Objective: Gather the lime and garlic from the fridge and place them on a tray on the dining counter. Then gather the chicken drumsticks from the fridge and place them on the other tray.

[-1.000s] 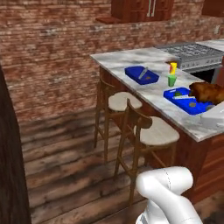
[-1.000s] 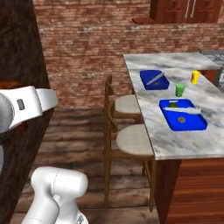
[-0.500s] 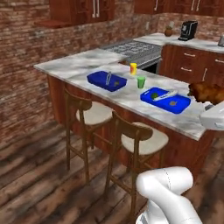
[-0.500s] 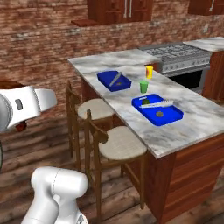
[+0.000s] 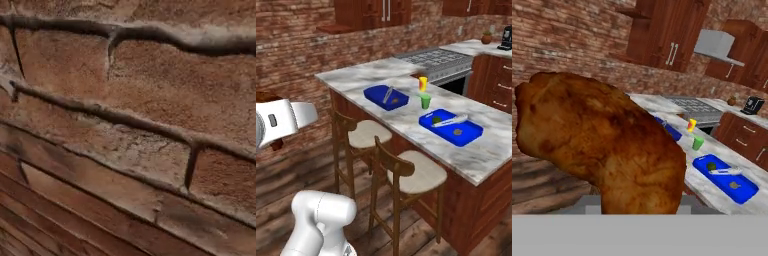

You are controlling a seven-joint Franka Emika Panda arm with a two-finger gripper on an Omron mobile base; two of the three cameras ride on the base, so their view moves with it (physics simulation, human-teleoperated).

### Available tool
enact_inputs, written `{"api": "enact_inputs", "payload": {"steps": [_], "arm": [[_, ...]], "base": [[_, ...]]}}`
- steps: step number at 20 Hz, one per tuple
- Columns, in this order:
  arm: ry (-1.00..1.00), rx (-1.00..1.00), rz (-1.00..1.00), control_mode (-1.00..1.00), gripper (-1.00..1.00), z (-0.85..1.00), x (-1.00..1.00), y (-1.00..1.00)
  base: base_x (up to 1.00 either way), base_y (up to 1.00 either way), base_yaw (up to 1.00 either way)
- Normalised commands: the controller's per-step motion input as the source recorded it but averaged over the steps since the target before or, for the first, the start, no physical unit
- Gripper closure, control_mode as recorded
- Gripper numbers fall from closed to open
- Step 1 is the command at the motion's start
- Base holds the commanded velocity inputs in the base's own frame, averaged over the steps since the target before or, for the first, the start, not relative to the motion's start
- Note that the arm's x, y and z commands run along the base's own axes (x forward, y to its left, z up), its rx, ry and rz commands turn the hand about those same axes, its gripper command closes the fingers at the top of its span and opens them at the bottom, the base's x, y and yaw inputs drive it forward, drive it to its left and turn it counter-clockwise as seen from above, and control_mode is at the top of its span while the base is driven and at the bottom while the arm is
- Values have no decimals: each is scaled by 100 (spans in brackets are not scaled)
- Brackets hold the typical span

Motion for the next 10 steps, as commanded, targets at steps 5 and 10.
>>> {"api": "enact_inputs", "payload": {"steps": [5,10], "arm": [[0,0,0,100,100,0,0,0],[0,0,0,100,100,0,0,0]], "base": [[31,100,-35],[63,100,-38]]}}
